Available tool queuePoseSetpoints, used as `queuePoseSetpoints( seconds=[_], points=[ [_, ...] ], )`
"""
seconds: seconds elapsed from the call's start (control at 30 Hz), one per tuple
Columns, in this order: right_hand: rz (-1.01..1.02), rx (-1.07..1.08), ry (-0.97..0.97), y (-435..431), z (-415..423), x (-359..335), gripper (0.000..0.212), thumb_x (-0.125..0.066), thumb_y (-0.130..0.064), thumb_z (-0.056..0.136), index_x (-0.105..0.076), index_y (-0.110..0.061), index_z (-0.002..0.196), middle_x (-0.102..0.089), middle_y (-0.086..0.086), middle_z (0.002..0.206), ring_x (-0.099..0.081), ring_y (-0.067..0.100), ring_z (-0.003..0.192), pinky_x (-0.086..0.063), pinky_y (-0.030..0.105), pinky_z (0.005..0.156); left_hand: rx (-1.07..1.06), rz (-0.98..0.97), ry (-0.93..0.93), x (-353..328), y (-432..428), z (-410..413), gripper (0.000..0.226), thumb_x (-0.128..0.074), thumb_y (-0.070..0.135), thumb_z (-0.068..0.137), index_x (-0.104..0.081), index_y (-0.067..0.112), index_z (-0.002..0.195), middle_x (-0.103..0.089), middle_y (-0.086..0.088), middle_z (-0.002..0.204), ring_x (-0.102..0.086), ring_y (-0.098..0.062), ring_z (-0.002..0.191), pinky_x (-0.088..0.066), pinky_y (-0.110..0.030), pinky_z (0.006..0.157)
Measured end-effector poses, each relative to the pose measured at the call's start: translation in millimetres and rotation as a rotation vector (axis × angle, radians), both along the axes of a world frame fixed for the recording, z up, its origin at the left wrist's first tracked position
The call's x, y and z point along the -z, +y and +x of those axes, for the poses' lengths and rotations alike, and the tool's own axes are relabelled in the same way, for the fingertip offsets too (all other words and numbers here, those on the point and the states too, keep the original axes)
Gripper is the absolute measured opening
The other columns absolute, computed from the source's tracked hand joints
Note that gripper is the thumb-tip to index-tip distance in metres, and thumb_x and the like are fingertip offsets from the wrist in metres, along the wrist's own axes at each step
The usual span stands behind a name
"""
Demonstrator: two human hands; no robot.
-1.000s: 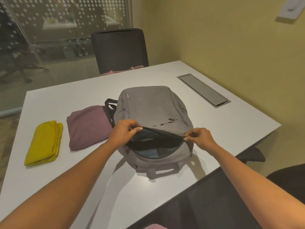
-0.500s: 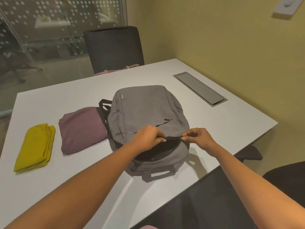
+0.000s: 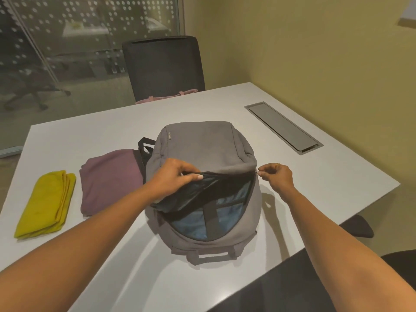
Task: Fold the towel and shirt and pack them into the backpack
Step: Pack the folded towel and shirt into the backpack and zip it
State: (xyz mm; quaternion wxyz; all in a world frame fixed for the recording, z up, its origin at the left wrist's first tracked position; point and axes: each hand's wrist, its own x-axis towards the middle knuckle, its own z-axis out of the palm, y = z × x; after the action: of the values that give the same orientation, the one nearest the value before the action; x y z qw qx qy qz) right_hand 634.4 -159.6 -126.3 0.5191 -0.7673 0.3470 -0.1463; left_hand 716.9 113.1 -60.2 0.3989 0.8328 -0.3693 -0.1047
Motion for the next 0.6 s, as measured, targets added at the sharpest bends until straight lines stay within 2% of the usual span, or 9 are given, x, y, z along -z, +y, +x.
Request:
queuePoseSetpoints(
  seconds=[0.07, 0.13, 0.23, 0.47, 0.6],
  points=[
    [-0.042, 0.027, 0.023, -6, 11, 5, 0.014, -0.067, -0.004, 0.082, -0.068, 0.001, 0.095, -0.067, 0.014, 0.095, -0.064, 0.03, 0.092, -0.046, 0.027, 0.077, -0.025, -0.001, 0.021, -3, 5, 8, 0.015, -0.068, 0.012, 0.081, -0.074, 0.004, 0.093, -0.066, 0.028, 0.065, -0.06, 0.016, 0.068, -0.044, -0.003, 0.065],
    [-0.078, 0.048, 0.046, -11, 22, 10, 0.014, -0.067, -0.003, 0.082, -0.068, 0.001, 0.095, -0.068, 0.017, 0.1, -0.064, 0.031, 0.092, -0.046, 0.029, 0.08, -0.036, 0.003, 0.026, -5, 10, 15, 0.015, -0.068, 0.012, 0.082, -0.074, 0.006, 0.093, -0.06, 0.039, 0.059, -0.06, 0.015, 0.069, -0.045, -0.003, 0.067],
    [-0.108, 0.087, 0.085, -17, 36, 15, 0.014, -0.067, -0.003, 0.082, -0.068, 0.001, 0.096, -0.068, 0.019, 0.103, -0.062, 0.029, 0.089, -0.047, 0.032, 0.085, -0.055, -0.002, 0.031, -3, 14, 24, 0.015, -0.069, 0.016, 0.081, -0.074, 0.009, 0.093, -0.061, 0.039, 0.062, -0.062, 0.012, 0.072, -0.047, -0.004, 0.069],
    [-0.155, 0.171, 0.142, -18, 54, 24, 0.014, -0.064, -0.001, 0.084, -0.068, 0.003, 0.097, -0.067, 0.022, 0.104, -0.062, 0.034, 0.097, -0.044, 0.031, 0.084, -0.071, -0.029, 0.093, 5, 19, 32, 0.016, -0.069, 0.011, 0.08, -0.073, 0.008, 0.095, -0.064, 0.034, 0.062, -0.063, 0.01, 0.069, -0.049, -0.005, 0.069],
    [-0.171, 0.151, 0.188, -13, 54, 30, 0.013, -0.06, -0.002, 0.087, -0.068, 0.001, 0.097, -0.067, 0.02, 0.101, -0.058, 0.029, 0.077, -0.043, 0.029, 0.075, -0.049, -0.032, 0.128, 9, 19, 27, 0.016, -0.068, 0.01, 0.081, -0.073, 0.005, 0.095, -0.066, 0.03, 0.063, -0.063, 0.008, 0.07, -0.051, -0.009, 0.071]
  ],
)
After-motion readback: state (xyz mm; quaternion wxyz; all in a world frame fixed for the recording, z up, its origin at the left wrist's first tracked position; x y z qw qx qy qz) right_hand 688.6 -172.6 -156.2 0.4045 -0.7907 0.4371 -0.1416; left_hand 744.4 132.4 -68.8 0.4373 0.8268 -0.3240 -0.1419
